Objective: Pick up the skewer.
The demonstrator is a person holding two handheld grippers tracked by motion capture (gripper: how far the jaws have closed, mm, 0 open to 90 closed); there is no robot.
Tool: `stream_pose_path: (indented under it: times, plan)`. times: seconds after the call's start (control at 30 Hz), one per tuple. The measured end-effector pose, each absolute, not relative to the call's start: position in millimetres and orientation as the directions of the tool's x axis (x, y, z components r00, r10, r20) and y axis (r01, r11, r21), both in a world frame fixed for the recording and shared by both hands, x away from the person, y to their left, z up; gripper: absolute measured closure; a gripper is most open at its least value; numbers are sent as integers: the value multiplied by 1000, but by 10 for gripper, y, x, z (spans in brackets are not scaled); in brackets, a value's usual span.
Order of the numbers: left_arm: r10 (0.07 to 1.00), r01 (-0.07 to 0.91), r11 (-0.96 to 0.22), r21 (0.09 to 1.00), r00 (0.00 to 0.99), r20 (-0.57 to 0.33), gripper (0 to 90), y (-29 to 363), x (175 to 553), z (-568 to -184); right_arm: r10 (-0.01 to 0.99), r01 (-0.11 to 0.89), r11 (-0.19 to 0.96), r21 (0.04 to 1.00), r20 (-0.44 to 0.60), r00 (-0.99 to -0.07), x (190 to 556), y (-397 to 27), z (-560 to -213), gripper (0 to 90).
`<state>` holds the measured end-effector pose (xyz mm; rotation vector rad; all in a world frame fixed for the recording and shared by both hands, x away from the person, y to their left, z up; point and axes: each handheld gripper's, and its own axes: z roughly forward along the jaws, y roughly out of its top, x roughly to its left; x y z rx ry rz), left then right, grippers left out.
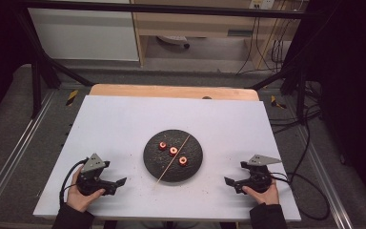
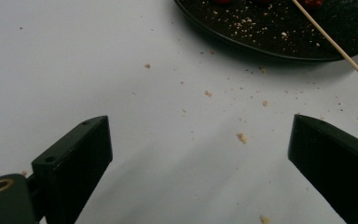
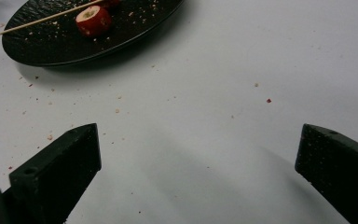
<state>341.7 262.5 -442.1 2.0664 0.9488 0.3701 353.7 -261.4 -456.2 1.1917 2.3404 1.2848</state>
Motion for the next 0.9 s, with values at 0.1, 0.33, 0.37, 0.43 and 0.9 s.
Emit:
stream_pose_path:
  times: [0.1, 0.33, 0.37, 0.43, 0.9]
  plan:
    - [732, 492, -390, 778, 678, -62, 60, 2586, 3415, -4412, 740, 550, 290, 783, 181, -648, 3537, -2614, -4562, 10]
    - [730, 492, -400, 774, 681, -56, 59, 2466, 3415, -4354, 740, 547, 290, 785, 179, -649, 3536, -2622, -4554, 9]
    - [729, 491, -401, 773, 682, -55, 60, 2450, 3416, -4346, 741, 548, 289, 785, 180, -647, 3535, -2621, -4553, 9]
    - [727, 489, -409, 770, 685, -48, 60, 2392, 3422, -4321, 740, 549, 290, 784, 180, -648, 3536, -2620, -4553, 9]
    - [723, 497, -425, 757, 689, -47, 63, 2045, 3503, -4178, 739, 547, 294, 784, 176, -650, 3535, -2623, -4551, 8]
